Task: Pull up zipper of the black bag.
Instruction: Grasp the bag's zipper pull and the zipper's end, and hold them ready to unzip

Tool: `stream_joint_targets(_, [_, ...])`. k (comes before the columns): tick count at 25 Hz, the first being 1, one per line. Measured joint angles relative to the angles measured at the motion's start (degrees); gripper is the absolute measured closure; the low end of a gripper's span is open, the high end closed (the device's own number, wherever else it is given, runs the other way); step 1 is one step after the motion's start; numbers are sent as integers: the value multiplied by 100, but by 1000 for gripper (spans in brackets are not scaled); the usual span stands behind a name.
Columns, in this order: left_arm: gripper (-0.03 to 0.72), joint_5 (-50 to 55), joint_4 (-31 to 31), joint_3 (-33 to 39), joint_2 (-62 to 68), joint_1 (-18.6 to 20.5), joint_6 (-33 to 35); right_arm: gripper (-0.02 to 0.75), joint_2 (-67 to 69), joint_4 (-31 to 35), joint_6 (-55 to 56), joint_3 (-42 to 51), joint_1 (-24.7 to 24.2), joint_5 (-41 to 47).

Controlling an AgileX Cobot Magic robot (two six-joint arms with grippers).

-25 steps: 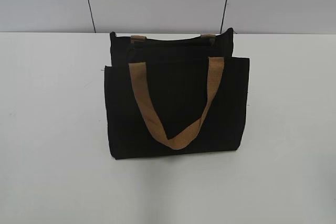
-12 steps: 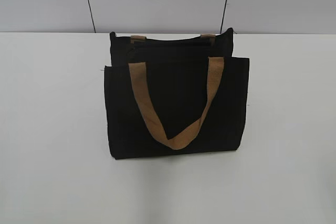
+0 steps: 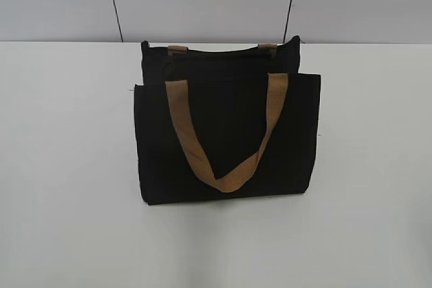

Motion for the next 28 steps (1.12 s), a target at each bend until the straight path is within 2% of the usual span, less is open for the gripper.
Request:
stream_joint_targets(2, [272,-452,-12,-106,0,0,0,201,0,0,0,0,0,0])
stream_joint_targets(8, [272,-2751,-10,-20,82,0,0,201,0,0,0,0,0,0])
stream_joint_targets(13, [272,-4666,-21,955,857,0,0,201,0,0,0,0,0,0])
stream_joint_targets(17, [272,-6503,-652,1761,1937,0,0,201,0,0,0,0,0,0])
stream_joint_targets(19, [272,-7360,-621,1987,2654,0,0,201,0,0,0,0,0,0])
stream_joint_targets(21, [272,-8100,-287,2073,3401,0,-15,201,0,0,0,0,0,0])
stream_joint_targets(23, [272,-8851,340,2075,4293,-21,-110,201,0,0,0,0,0,0])
stream_joint_targets(28, [288,-10870,1669,2070,6507,-230,-689,201,0,0,0,0,0,0])
